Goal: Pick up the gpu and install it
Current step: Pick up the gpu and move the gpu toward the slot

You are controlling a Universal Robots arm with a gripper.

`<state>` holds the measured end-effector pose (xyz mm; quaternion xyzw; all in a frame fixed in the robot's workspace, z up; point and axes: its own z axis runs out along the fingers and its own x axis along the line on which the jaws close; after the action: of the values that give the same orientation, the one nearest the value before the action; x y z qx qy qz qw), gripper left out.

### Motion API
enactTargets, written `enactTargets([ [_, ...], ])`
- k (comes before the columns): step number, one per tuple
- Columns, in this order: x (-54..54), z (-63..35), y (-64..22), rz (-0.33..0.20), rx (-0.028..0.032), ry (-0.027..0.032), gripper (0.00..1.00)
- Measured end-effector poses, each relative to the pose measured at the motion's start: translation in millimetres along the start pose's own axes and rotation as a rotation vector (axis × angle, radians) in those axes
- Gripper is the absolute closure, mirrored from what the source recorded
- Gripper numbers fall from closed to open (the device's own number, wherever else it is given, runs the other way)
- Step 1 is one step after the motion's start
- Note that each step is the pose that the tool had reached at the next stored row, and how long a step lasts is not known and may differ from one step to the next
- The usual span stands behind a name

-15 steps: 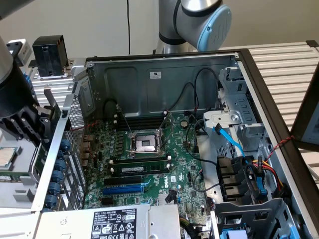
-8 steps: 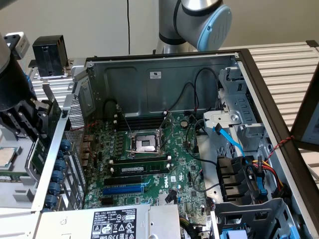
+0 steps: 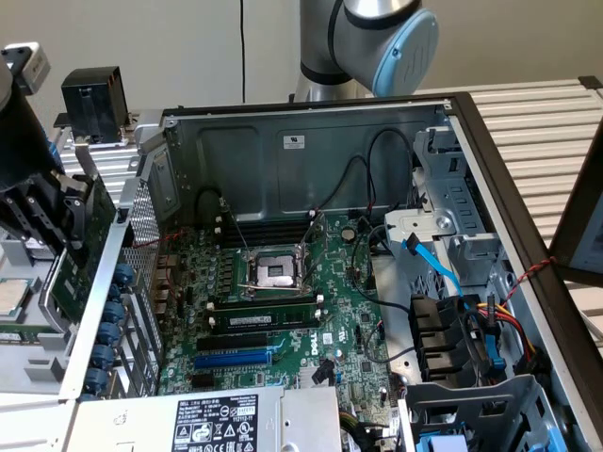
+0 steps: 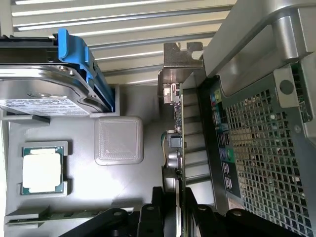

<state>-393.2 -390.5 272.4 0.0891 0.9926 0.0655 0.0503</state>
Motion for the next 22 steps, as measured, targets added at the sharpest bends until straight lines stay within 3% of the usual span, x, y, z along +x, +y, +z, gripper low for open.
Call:
enactTargets([
  [7, -2.8, -30.8, 4.2, 0.001, 0.0016, 0.0085, 0.72],
  [14, -7.7, -61.4, 8.1, 0.003, 0.0043, 0.023, 0.72],
  [18, -13.2, -76.7, 10.0, 0.004, 0.0068, 0.0357, 0.72],
  [22, -18.5, -88.3, 11.0, 0.007, 0.0105, 0.0556, 0.72],
])
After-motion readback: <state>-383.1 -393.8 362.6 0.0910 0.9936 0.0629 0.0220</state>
